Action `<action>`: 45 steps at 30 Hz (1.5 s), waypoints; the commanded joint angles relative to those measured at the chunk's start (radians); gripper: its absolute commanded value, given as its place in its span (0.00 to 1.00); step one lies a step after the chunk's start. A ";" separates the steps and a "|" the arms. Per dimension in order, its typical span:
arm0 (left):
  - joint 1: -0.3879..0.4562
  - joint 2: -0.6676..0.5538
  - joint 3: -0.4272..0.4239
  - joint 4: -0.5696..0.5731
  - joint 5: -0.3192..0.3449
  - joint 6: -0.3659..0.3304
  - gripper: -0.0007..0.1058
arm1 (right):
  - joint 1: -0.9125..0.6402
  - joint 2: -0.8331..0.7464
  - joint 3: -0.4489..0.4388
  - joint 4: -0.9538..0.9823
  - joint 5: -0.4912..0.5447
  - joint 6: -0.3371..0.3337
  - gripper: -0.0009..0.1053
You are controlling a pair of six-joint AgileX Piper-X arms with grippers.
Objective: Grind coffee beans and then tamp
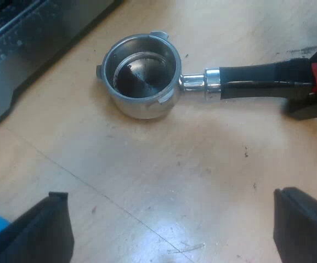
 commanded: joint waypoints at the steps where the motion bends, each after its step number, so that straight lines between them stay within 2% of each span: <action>1: -0.008 -0.002 -0.002 -0.014 -0.009 0.006 0.73 | -0.002 -0.001 -0.008 -0.004 -0.007 -0.004 0.03; 4: -0.008 -0.002 -0.002 -0.014 -0.009 0.006 0.73 | -0.002 -0.001 -0.008 0.028 -0.026 -0.004 0.21; 6: -0.008 -0.002 -0.002 -0.014 -0.009 0.006 0.73 | -0.002 -0.001 -0.008 0.065 -0.035 -0.002 0.42; 9: -0.008 -0.002 -0.002 -0.014 -0.009 0.006 0.73 | -0.002 -0.001 -0.008 0.111 -0.062 -0.002 0.55; 13: -0.008 -0.002 -0.002 -0.014 -0.009 0.006 0.73 | -0.002 -0.011 -0.011 0.188 -0.084 0.003 0.57; 20: -0.008 -0.002 -0.010 -0.012 -0.009 -0.001 0.73 | -0.002 -0.112 -0.055 0.437 -0.102 0.003 0.57; 22: -0.008 -0.002 -0.025 -0.012 -0.020 -0.001 0.73 | -0.002 -0.148 -0.076 0.495 -0.102 0.000 0.57; 26: -0.008 -0.002 -0.074 0.041 -0.104 -0.001 0.73 | 0.002 -0.260 -0.136 0.553 -0.084 -0.037 0.57; 29: -0.008 -0.002 -0.111 0.072 -0.166 -0.001 0.73 | 0.002 -0.332 -0.174 0.548 -0.057 -0.072 0.57; 36: -0.008 -0.002 -0.234 0.169 -0.185 -0.001 0.73 | 0.002 -0.453 -0.212 0.408 -0.050 -0.213 0.57; 39: -0.008 -0.002 -0.275 0.221 -0.222 -0.001 0.73 | 0.002 -0.460 -0.212 0.314 -0.054 -0.247 0.57; 41: -0.008 -0.002 -0.298 0.253 -0.219 -0.001 0.73 | 0.002 -0.451 -0.212 0.258 -0.058 -0.265 0.57; 45: -0.008 -0.002 -0.333 0.306 -0.219 -0.051 0.73 | 0.002 -0.402 -0.212 0.175 -0.049 -0.265 0.57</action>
